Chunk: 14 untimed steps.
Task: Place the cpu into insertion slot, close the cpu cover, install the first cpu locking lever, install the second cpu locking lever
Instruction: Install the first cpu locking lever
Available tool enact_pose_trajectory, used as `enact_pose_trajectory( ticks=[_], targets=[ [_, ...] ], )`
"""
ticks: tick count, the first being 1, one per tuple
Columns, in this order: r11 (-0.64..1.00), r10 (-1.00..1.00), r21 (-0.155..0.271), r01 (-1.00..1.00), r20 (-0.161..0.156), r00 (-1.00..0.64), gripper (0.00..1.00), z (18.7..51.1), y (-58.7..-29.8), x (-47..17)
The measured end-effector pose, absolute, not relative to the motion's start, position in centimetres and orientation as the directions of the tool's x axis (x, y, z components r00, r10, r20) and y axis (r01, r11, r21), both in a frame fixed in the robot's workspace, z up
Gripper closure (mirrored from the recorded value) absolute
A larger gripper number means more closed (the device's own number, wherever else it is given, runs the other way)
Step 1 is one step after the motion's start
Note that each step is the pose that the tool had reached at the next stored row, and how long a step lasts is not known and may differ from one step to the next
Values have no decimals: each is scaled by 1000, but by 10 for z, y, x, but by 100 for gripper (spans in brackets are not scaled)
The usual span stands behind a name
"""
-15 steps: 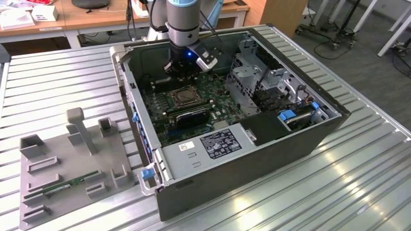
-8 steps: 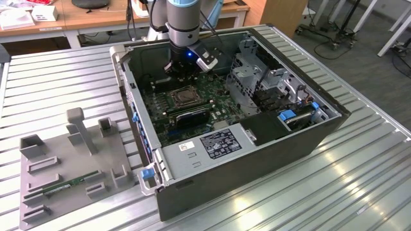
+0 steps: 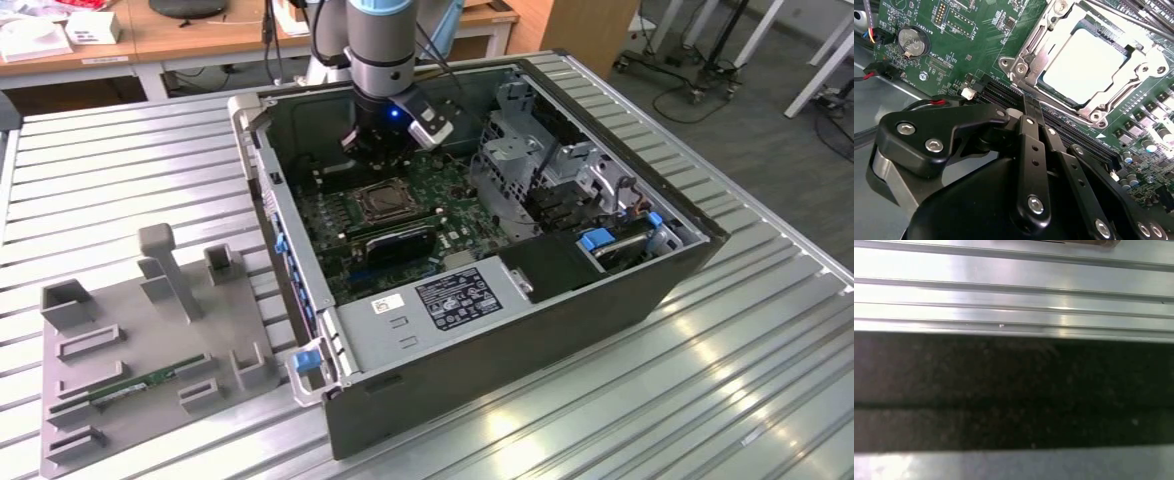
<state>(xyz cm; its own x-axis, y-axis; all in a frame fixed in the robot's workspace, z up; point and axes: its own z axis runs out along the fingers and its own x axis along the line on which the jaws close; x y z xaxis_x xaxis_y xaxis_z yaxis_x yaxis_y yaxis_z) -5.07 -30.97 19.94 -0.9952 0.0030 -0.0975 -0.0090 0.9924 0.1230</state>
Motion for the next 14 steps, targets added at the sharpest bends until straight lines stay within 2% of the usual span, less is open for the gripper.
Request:
enact_pose_trajectory(
  ticks=[14],
  targets=[
    [993,3,121,-9,-98,-995,89,199,-310,-51]
  ],
)
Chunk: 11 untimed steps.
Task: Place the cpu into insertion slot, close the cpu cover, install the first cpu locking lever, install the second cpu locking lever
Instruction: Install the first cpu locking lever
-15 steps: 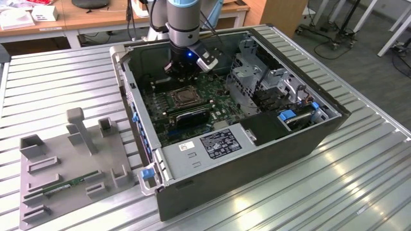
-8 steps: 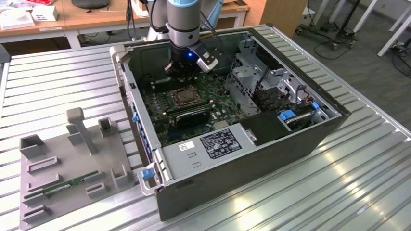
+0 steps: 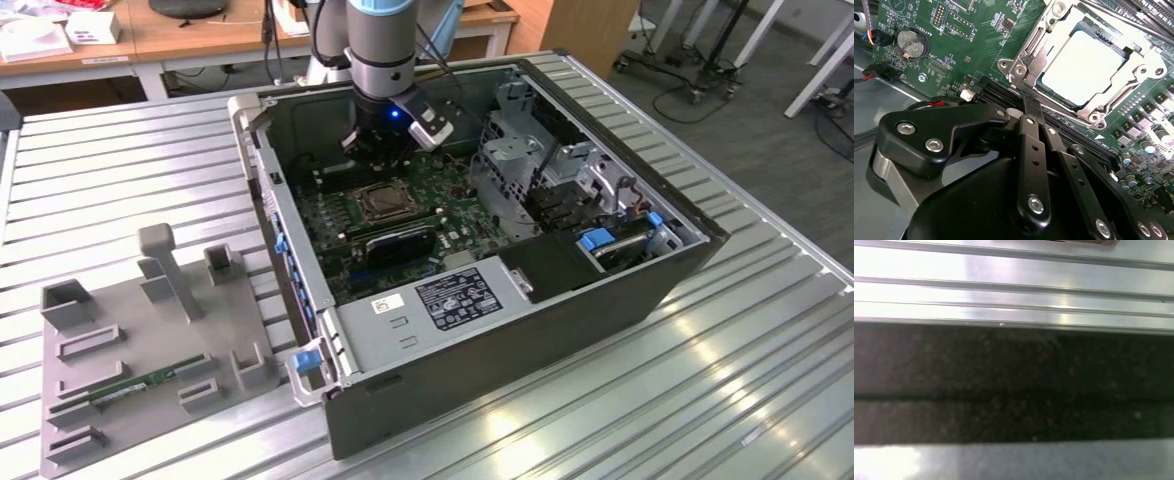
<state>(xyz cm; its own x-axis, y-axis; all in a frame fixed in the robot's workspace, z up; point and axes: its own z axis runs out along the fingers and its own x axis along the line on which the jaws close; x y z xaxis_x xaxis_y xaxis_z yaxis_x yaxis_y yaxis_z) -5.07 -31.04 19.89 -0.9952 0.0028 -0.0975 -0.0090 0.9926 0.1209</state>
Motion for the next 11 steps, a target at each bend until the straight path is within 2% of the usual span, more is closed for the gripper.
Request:
enact_pose_trajectory(
  ticks=[11],
  targets=[
    [993,3,119,-9,-98,-995,89,197,-310,-51]
  ],
)
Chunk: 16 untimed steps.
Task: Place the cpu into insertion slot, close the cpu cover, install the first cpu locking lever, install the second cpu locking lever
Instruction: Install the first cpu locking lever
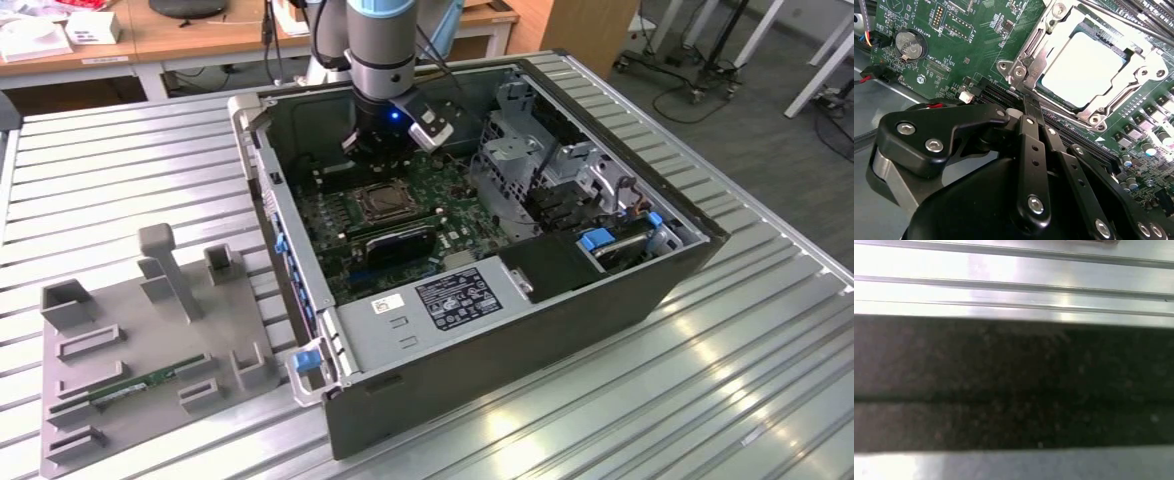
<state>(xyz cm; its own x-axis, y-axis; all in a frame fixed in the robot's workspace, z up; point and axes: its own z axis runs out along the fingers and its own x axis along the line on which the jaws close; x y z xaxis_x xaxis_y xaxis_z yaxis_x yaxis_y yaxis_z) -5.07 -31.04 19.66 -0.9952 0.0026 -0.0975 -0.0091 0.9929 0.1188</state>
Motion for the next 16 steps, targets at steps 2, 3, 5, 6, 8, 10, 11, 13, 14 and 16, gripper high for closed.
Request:
enact_pose_trajectory(
  ticks=[2,3,5,6,8,10,11,13,14,16],
  targets=[
    [993,3,119,-9,-98,-995,89,197,-310,-51],
    [993,3,119,-9,-98,-995,89,197,-310,-51],
    [993,3,119,-9,-98,-995,89,198,-310,-51],
    [993,3,119,-9,-98,-995,89,198,-310,-51],
    [993,3,119,-9,-98,-995,89,200,-310,-51],
    [993,3,119,-9,-98,-995,89,201,-310,-51],
    [993,3,119,-9,-98,-995,89,201,-310,-51],
    [993,3,119,-9,-98,-995,89,202,-310,-51],
    [993,3,119,-9,-98,-995,89,202,-310,-51],
    [993,3,119,-9,-98,-995,89,203,-309,-51]
  ],
)
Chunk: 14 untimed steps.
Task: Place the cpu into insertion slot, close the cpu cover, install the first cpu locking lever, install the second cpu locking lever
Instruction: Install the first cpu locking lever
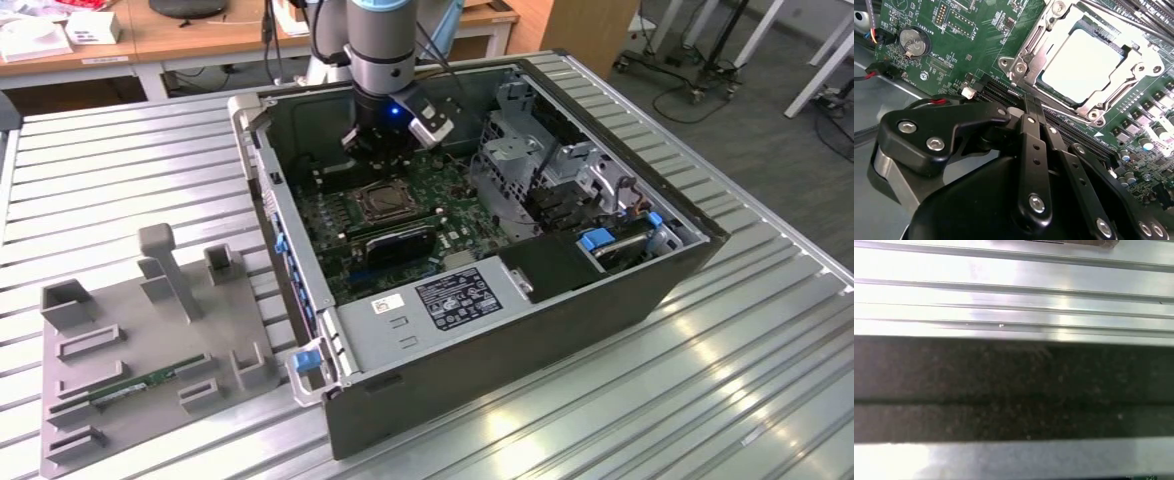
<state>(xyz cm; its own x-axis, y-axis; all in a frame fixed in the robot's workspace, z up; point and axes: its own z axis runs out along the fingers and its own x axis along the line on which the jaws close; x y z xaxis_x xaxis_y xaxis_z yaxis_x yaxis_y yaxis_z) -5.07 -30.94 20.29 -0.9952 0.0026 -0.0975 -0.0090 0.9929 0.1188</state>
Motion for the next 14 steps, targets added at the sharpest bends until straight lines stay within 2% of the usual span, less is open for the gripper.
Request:
enact_pose_trajectory(
  ticks=[14],
  targets=[
    [993,3,119,-9,-98,-995,89,203,-304,-51]
  ],
)
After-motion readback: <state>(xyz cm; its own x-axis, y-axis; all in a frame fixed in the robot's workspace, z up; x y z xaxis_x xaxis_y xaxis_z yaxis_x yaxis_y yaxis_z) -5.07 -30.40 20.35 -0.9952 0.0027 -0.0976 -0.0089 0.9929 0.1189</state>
